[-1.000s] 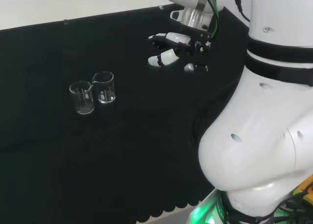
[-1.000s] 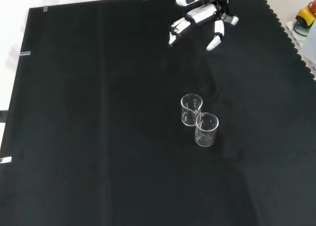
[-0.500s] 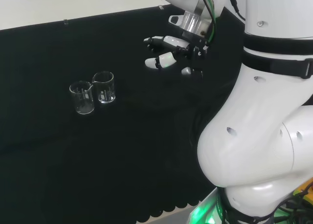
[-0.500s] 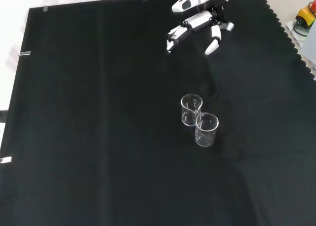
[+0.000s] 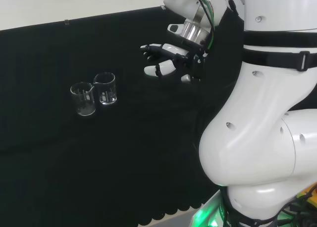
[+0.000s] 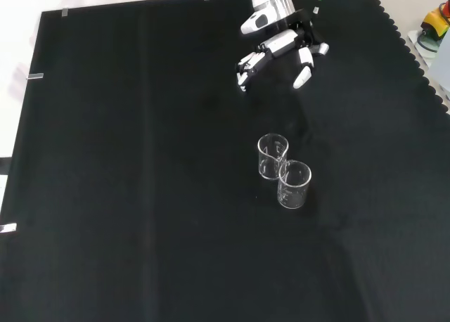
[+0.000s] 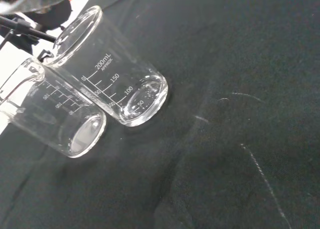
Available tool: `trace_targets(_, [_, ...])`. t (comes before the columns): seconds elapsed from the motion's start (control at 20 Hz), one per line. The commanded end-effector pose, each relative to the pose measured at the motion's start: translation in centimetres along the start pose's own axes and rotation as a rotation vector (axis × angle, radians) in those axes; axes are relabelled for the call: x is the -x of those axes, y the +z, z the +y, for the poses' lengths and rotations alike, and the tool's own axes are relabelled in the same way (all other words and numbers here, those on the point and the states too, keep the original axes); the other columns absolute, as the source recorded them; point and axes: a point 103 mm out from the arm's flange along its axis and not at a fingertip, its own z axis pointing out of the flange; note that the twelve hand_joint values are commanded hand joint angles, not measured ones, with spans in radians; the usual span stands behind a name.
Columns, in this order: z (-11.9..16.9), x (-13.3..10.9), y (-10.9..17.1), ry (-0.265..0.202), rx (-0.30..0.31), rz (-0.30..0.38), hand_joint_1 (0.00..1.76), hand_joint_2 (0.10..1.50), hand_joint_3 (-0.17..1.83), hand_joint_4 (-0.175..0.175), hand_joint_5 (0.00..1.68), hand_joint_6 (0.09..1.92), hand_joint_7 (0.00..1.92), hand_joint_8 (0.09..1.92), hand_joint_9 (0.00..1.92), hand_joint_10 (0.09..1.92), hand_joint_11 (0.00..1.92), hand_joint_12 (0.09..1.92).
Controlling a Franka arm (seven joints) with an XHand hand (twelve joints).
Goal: Pick up the beaker on the right.
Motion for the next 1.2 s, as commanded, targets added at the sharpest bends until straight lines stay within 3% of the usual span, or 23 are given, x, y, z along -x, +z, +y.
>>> trace_targets(0.05, [0.8,0.4,1.0,-0.036,-0.012,0.054,0.69,0.44,0.94,-0.053,0.27,0.09,0.24,0.61,0.38,0.64,0.0,1.23])
trace_targets(0.75, [3.7,0.2,2.1,-0.129,-0.098,0.096,0.74,0.4,0.96,-0.054,0.32,0.09,0.29,0.63,0.42,0.63,0.0,1.31])
trace_targets(1.2, [5.0,-0.6,3.3,-0.15,-0.052,0.167,0.86,0.37,1.01,-0.054,0.38,0.09,0.36,0.64,0.49,0.63,0.0,1.37])
